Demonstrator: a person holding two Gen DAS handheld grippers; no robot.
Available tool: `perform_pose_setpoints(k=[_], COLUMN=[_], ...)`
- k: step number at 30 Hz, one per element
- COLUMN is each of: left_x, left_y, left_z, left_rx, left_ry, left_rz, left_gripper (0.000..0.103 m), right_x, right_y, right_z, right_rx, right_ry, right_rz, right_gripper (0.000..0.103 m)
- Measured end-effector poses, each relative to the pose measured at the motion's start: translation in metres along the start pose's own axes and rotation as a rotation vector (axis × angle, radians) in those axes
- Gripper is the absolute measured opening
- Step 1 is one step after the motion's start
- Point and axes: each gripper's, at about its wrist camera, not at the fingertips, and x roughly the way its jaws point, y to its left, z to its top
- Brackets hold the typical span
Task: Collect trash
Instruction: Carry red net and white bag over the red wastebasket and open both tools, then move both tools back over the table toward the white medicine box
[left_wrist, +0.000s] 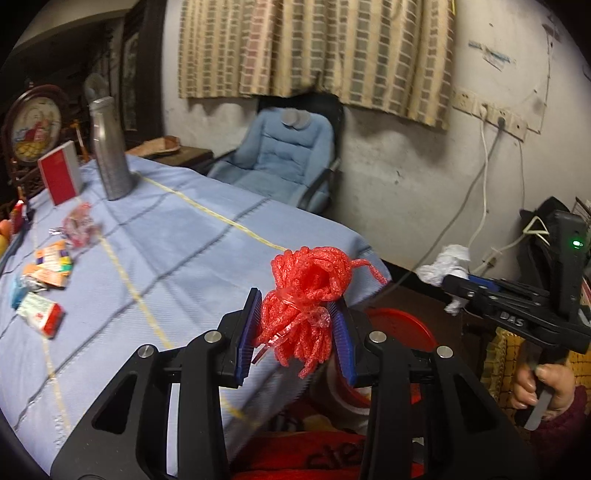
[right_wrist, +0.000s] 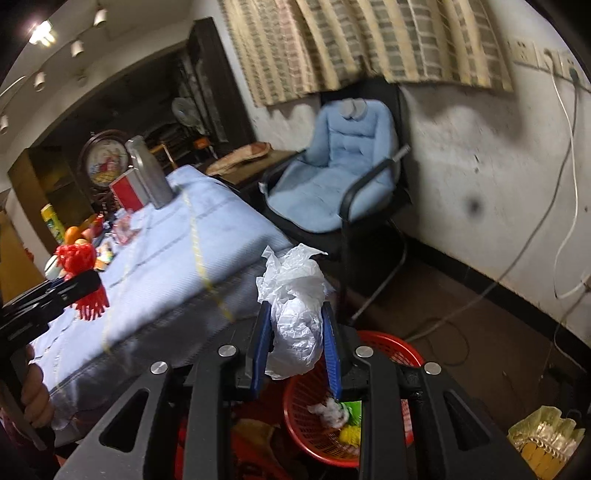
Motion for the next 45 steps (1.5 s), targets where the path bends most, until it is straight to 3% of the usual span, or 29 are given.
perform_pose_setpoints(k=[7, 10, 18, 28, 30, 32, 34, 45], left_x=[0.019, 0.031, 0.059, 0.102, 0.110, 0.114, 0.111, 0.094], left_y=[-0.014, -0.022, -0.059, -0.121, -0.129, -0.132, -0.132, -0.106], left_z=[-0.005, -0.007, -0.009, -0.010, -0.010, -0.010, -0.010, -0.007], left_rx=[0.025, 0.038, 0.111, 0.229, 0.241, 0.242, 0.247, 0.215], left_ry=[0.052, 0.088, 0.154, 0.242, 0.263, 0.263, 0.242, 0.195], left_rz=[-0.051, -0.074, -0.124, -0.201, -0.210, -0.201, -0.185, -0.094], left_gripper=[0.038, 0.038, 0.038, 0.039, 0.048, 0.073, 0.081, 0.092], right_x=[0.039, 0.050, 0.034, 0.024, 0.024, 0.023, 0.022, 0.024], right_y=[-0.024, -0.036, -0.066, -0.091, -0.094, -0.096, -0.098, -0.084], right_z=[-0.018, -0.024, -0.020, -0.019, -0.019, -0.018, -0.019, -0.019], right_rx=[0.041, 0.076, 0.159, 0.222, 0.229, 0.231, 0.234, 0.203], right_ry=[0.129, 0.169, 0.088, 0.054, 0.051, 0.047, 0.045, 0.054], right_rz=[-0.061, -0.061, -0.080, -0.082, -0.082, -0.084, -0.083, -0.076], right_gripper=[0.034, 0.051, 0.061, 0.061, 0.061, 0.061, 0.061, 0.063])
